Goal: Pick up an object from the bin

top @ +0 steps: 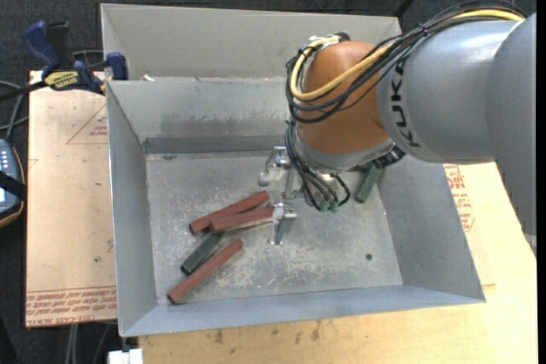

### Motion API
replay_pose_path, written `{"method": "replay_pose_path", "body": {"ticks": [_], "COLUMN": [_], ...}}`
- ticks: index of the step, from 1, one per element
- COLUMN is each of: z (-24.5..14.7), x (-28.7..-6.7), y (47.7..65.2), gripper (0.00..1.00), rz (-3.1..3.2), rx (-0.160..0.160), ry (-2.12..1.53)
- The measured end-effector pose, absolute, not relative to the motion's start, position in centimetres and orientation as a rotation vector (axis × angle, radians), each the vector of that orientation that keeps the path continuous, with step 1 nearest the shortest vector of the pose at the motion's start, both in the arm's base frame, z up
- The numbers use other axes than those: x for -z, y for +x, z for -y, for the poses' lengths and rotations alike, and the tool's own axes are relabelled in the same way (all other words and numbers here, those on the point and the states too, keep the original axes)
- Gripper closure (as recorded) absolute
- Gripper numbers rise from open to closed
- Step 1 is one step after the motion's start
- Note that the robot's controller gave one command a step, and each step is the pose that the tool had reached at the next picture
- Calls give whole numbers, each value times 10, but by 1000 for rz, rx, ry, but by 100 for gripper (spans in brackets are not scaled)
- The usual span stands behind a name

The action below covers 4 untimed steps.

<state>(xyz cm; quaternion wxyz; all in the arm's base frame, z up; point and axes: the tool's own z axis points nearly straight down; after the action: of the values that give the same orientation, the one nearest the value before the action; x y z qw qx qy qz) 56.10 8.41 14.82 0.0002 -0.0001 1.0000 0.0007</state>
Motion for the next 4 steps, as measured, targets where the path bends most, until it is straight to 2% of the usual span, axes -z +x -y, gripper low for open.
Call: {"method": "replay_pose_path", "body": {"ticks": [1,2,4], "z": [-84,-117,-117], "x": [-148,-78,-79], "y": [561,578,578], "gripper": [0,100,100], "rz": [-3141,-3130,-3130], "rx": [-2,-8,-8], "ry": [1,-38,-37]}}
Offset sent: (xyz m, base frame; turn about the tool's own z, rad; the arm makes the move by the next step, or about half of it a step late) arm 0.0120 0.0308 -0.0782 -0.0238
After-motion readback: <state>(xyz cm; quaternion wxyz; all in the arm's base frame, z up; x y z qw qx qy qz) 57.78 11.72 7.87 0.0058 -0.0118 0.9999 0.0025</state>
